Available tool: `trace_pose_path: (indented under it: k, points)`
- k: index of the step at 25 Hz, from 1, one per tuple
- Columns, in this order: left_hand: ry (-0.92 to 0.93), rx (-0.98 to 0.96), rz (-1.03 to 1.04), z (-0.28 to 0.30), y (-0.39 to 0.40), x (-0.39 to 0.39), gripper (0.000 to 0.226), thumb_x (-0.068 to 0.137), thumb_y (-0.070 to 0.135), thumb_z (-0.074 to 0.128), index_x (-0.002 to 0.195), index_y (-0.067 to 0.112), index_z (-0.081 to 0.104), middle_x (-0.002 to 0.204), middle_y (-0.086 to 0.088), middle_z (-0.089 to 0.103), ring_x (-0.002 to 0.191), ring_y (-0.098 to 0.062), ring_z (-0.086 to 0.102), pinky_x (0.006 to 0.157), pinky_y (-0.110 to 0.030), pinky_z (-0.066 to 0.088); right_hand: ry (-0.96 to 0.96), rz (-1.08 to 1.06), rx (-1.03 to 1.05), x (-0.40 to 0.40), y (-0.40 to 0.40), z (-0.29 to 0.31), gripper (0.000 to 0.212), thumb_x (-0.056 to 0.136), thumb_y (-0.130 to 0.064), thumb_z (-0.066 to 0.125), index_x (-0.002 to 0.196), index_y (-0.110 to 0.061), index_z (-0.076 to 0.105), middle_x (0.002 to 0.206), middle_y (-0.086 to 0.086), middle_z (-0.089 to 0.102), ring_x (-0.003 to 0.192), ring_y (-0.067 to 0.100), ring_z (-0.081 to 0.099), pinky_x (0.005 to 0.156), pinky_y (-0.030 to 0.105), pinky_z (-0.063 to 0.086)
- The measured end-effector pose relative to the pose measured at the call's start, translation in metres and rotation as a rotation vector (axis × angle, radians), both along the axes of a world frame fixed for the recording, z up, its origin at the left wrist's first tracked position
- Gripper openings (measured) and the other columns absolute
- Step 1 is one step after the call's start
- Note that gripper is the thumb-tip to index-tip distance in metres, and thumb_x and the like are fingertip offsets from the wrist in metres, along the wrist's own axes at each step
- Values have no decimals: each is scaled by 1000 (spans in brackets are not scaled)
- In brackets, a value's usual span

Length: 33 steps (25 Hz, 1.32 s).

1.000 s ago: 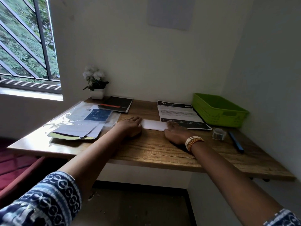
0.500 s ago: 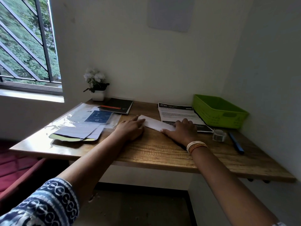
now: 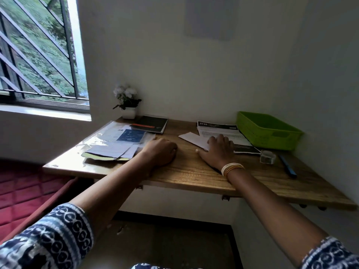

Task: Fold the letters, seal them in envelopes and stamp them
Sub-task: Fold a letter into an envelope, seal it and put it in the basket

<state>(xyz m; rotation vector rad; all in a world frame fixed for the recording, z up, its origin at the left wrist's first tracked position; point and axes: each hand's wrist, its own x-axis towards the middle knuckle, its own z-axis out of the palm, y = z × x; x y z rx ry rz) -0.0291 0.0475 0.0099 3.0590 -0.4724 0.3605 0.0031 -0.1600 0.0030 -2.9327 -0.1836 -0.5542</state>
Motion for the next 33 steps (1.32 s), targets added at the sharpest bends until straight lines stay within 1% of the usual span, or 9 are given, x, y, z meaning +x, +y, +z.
trace_pose_path:
  k: [3, 8, 11, 15, 19, 23, 26, 29, 33]
  points:
    - [-124, 88, -2, -3, 23, -18, 32, 97, 33, 37, 113, 26, 63, 121, -1, 66, 110, -22, 60, 104, -43, 39, 62, 173, 83, -19, 38, -3, 50, 83, -54, 56, 118, -19, 54, 129, 10, 45, 120, 29, 44, 102, 44, 39]
    - [-163, -95, 124, -6, 77, -54, 48, 95, 29, 46, 142, 21, 43, 142, -7, 50, 127, -27, 50, 107, -40, 34, 106, 380, 228, -48, 110, -7, 41, 84, -38, 59, 121, -19, 55, 128, 10, 46, 122, 29, 45, 102, 41, 42]
    - [-200, -181, 177, -12, 113, -67, 47, 90, 34, 50, 136, 23, 49, 137, -6, 56, 121, -30, 55, 100, -37, 41, 83, 466, 248, -58, 137, -7, 38, 84, -33, 61, 119, -18, 57, 124, 10, 50, 117, 27, 49, 98, 39, 45]
    - [-220, -459, 204, -19, 149, -83, 52, 78, 50, 56, 123, 25, 61, 126, 0, 63, 115, -21, 58, 98, -36, 45, -28, 604, 280, -62, 159, -9, 26, 83, -26, 63, 107, -18, 64, 110, 7, 59, 103, 23, 54, 88, 38, 50]
    - [-343, -770, 326, -22, 162, -81, 38, 82, 18, 52, 117, 23, 66, 127, -5, 62, 118, -23, 55, 102, -32, 40, -119, 720, 304, -63, 175, -8, 15, 81, -22, 67, 95, -18, 71, 96, 2, 66, 94, 19, 55, 86, 37, 48]
    - [-314, -774, 452, -26, 163, -74, 41, 86, 12, 45, 120, 25, 61, 131, -5, 54, 121, -24, 50, 107, -45, 36, -128, 839, 270, -64, 196, -3, 15, 86, -15, 65, 97, -12, 74, 98, 6, 72, 93, 20, 61, 83, 34, 50]
    - [-361, -811, 434, -26, 164, -75, 43, 86, 3, 44, 123, 19, 60, 129, -7, 52, 120, -22, 49, 102, -28, 36, -65, 886, 173, -64, 209, 7, 24, 86, -16, 67, 110, -12, 71, 113, 8, 70, 106, 21, 63, 93, 33, 50]
    - [-406, -832, 412, -26, 163, -75, 46, 85, -2, 43, 124, 15, 59, 128, -9, 53, 119, -22, 50, 99, -23, 34, -9, 904, 46, -62, 214, 12, 35, 84, -22, 69, 118, -14, 67, 123, 7, 67, 116, 20, 60, 100, 32, 48]
    - [-430, -875, 354, -28, 167, -73, 51, 81, -8, 39, 123, 13, 59, 125, -12, 56, 116, -24, 55, 99, -40, 47, 76, 931, 161, -62, 213, 9, 41, 76, -32, 72, 114, -17, 70, 118, 3, 69, 109, 15, 63, 98, 30, 49]
